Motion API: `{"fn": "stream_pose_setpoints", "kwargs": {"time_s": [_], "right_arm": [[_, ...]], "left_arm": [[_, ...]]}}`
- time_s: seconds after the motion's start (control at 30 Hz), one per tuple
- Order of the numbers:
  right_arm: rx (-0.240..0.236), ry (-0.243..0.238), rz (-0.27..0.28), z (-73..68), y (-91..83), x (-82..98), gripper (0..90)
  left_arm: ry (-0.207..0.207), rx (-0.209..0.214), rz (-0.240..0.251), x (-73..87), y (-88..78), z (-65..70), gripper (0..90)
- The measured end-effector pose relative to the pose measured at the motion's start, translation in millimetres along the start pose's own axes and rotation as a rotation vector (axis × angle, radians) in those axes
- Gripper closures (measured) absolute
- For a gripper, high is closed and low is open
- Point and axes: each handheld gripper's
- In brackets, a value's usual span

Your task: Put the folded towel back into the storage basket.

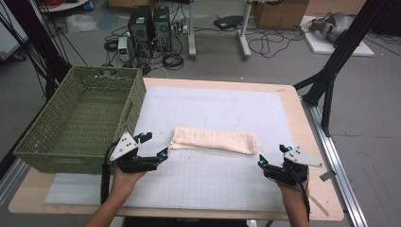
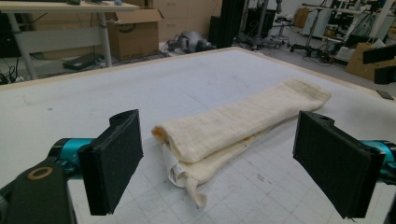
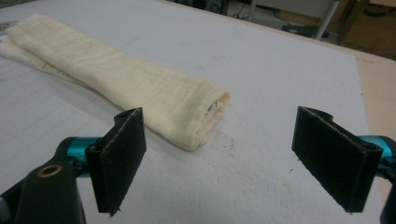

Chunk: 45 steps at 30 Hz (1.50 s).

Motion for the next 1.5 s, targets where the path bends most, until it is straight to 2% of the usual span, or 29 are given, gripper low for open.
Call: {"fn": "stream_pose_setpoints", "kwargs": {"time_s": [0.33, 0.57, 1.5], "right_arm": [[-0.007, 0.013, 0.007, 1.2, -2.3, -0.2, 16.3], [-0.027, 0.027, -0.003, 1.0, -0.4, 0.3, 16.3], [-0.026, 0.022, 0.003, 1.3, -0.4, 0.5, 16.5]], "left_arm": [[0.012, -0.006, -0.001, -1.3, -3.1, -3.7, 16.4], [0.013, 0.012, -0.002, -1.0, -2.4, -1.9, 18.0], [0.007, 0.026, -0.012, -2.4, -0.2, -1.3, 17.6]]}}
Point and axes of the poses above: each handheld gripper's, and its own axes: y roughly forward along the jaws, x roughly out of its underside, z roughly to its right, and after that the axes turned 13 degrees about -x, right-handed
